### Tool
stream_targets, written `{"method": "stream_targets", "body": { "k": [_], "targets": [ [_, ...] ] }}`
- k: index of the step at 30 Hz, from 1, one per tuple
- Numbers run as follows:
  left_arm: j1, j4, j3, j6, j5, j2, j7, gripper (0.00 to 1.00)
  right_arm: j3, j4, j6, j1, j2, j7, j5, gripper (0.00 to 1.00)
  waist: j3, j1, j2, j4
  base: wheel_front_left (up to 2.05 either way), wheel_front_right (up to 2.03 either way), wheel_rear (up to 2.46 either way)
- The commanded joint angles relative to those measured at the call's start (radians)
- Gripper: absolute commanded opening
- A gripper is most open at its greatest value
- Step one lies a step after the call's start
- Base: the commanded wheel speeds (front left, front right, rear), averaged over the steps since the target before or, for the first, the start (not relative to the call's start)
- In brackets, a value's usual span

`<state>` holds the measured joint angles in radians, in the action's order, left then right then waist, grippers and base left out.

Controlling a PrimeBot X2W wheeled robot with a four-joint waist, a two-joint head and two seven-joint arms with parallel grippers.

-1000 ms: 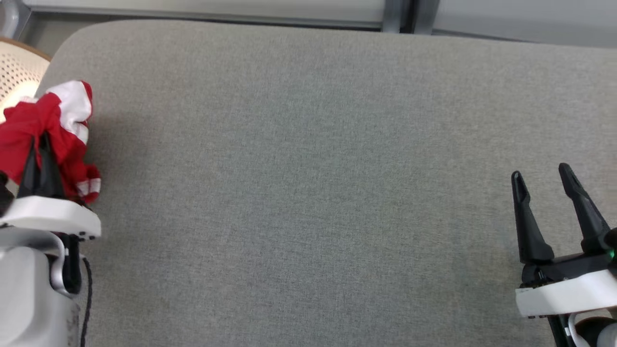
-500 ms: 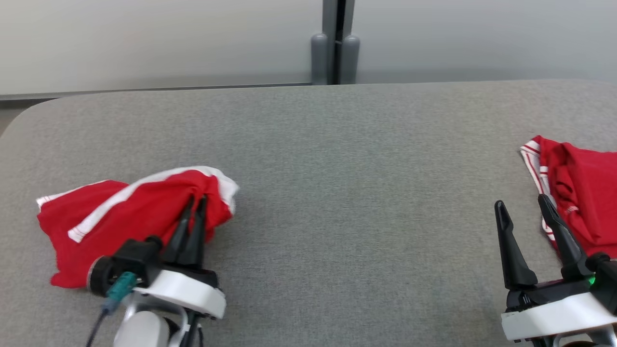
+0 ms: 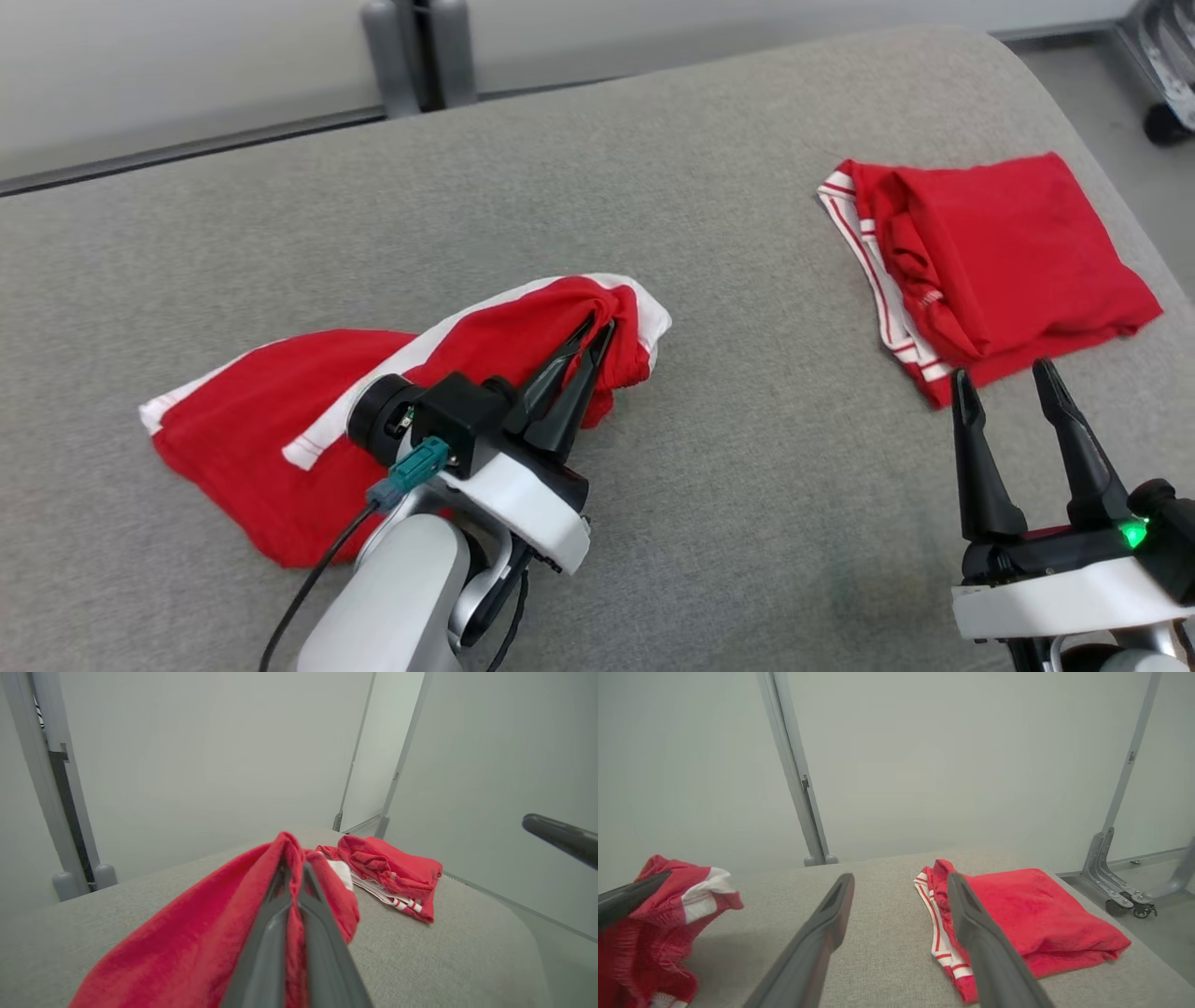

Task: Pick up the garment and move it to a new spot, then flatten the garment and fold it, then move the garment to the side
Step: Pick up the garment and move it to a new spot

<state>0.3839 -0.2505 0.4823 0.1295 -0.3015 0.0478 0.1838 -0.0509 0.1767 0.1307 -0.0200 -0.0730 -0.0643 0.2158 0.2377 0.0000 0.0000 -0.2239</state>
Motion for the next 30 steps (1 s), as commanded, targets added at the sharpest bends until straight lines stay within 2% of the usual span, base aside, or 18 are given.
{"method": "stream_targets", "body": {
  "k": [1, 2, 3, 4, 5, 10, 15, 24, 30],
  "targets": [
    [0.009, -0.012, 0.0, 0.0, -0.004, 0.008, -0.005, 0.0, -0.001, -0.003, 0.0, 0.011, 0.003, -0.009, 0.003, 1.0, 0.066, 0.0, 0.0, -0.068, 0.0, 0.0, 0.0],
    [0.016, -0.027, 0.009, -0.002, -0.007, 0.008, -0.012, 0.0, 0.0, -0.011, 0.0, 0.012, 0.006, -0.017, 0.007, 1.0, 0.075, 0.0, 0.0, -0.077, 0.0, 0.0, 0.0],
    [0.021, -0.041, 0.015, -0.003, -0.013, 0.007, -0.016, 0.09, -0.003, -0.02, 0.0, 0.015, 0.008, -0.024, 0.011, 1.0, 0.083, 0.0, 0.0, -0.084, 0.0, 0.0, 0.0],
    [0.027, -0.058, 0.022, -0.004, -0.013, 0.007, -0.022, 0.45, -0.002, -0.025, 0.0, 0.017, 0.01, -0.033, 0.012, 1.0, 0.089, 0.0, 0.0, -0.087, 0.0, 0.0, 0.0],
    [0.031, -0.071, 0.028, -0.005, -0.015, 0.007, -0.019, 1.0, -0.001, -0.031, 0.0, 0.02, 0.011, -0.039, 0.012, 1.0, 0.094, 0.0, 0.0, -0.088, 0.0, 0.0, 0.0],
    [0.016, -0.095, 0.075, -0.002, -0.005, 0.01, 0.004, 1.0, 0.006, -0.052, 0.0, 0.028, 0.015, -0.057, 0.011, 1.0, 0.104, 0.0, 0.0, -0.058, 0.0, 0.0, 0.0],
    [-0.029, -0.038, 0.067, -0.013, -0.015, 0.029, 0.046, 1.0, 0.013, -0.054, 0.0, 0.038, 0.013, -0.049, -0.003, 1.0, 0.08, 0.0, 0.0, 0.004, 0.0, 0.0, 0.0],
    [-0.112, 0.106, -0.121, -0.128, -0.055, 0.091, 0.079, 1.0, 0.036, -0.03, 0.0, 0.013, -0.014, -0.004, -0.017, 1.0, 0.004, 0.0, 0.0, 0.129, 0.0, 0.0, 0.0],
    [-0.167, 0.128, -0.251, -0.166, -0.078, 0.14, 0.081, 1.0, 0.039, -0.022, 0.0, -0.008, -0.037, 0.028, -0.01, 1.0, -0.05, 0.0, 0.0, 0.192, 0.0, 0.0, 0.0]
  ]
}}
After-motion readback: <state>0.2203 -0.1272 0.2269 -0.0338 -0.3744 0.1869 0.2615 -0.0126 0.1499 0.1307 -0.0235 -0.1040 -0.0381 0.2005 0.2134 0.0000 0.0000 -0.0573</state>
